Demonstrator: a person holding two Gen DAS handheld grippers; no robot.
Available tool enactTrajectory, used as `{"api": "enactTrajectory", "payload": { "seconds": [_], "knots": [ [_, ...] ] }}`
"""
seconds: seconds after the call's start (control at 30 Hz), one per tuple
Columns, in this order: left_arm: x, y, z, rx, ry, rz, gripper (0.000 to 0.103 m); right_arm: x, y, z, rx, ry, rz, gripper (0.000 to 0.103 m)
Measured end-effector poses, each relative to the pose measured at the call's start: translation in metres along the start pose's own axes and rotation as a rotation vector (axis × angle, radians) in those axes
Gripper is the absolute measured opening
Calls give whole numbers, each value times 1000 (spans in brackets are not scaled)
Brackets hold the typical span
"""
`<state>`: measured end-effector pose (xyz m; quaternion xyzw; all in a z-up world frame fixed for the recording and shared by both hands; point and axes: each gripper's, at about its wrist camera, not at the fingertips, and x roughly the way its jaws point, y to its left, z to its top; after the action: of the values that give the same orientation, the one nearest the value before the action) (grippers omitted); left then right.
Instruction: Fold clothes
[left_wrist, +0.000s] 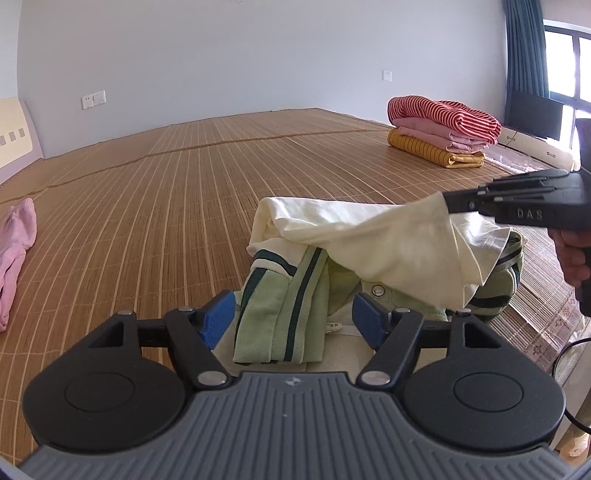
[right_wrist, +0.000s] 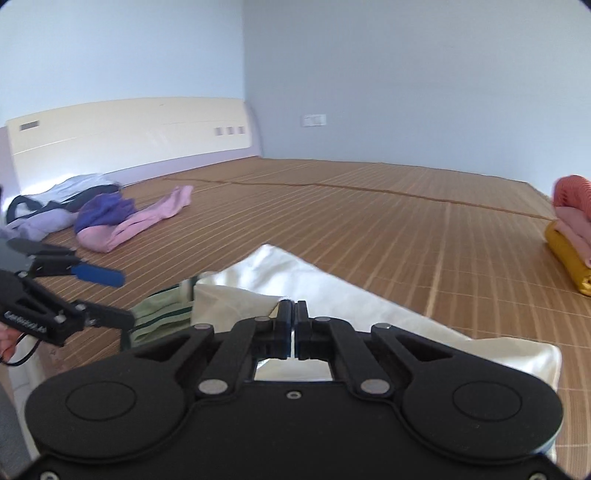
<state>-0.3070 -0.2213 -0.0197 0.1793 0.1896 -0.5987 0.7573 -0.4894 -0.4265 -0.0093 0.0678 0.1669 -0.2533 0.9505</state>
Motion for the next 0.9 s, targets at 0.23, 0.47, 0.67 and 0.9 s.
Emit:
{"api": "enactTrajectory", "payload": {
  "seconds": [0.23, 0.47, 0.67, 0.9],
  "knots": [
    [9, -18, 2, 29, 18, -93, 75, -27, -90, -5, 163, -59, -313, 2],
    [26, -54, 0, 32, 78, -325, 75, -32, -160, -19, 271, -34, -494, 2],
    [41, -78, -7, 113, 136, -320, 75, -55, -141, -9, 203, -64, -487, 43],
    [59, -69, -11, 110, 184, -231, 76, -56, -102, -14, 181, 11, 38, 50]
  ]
}}
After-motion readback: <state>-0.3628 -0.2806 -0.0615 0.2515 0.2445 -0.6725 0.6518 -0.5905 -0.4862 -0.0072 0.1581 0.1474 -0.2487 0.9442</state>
